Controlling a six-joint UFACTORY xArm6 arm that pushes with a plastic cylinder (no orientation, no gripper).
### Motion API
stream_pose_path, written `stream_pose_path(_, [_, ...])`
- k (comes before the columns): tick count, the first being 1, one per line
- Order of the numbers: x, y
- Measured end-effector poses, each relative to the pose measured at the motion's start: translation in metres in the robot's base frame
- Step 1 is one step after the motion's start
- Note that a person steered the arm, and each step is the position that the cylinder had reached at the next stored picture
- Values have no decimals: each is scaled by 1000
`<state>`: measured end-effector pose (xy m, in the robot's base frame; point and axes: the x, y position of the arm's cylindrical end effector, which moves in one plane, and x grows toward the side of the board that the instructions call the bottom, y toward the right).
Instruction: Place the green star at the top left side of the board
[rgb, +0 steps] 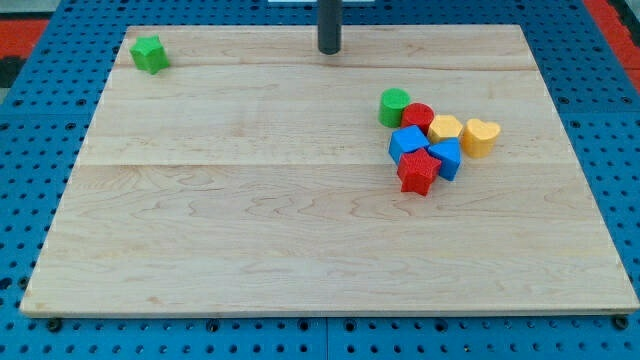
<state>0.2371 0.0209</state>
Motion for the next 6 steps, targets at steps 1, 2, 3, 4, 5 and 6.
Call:
stream_pose_path(1, [0, 5])
stream_pose_path(2, [0, 5])
stream_pose_path(3, [0, 11])
stream_pose_path(4, [0, 28])
stream_pose_path(5, [0, 31])
stream_pose_path(6, [0, 36])
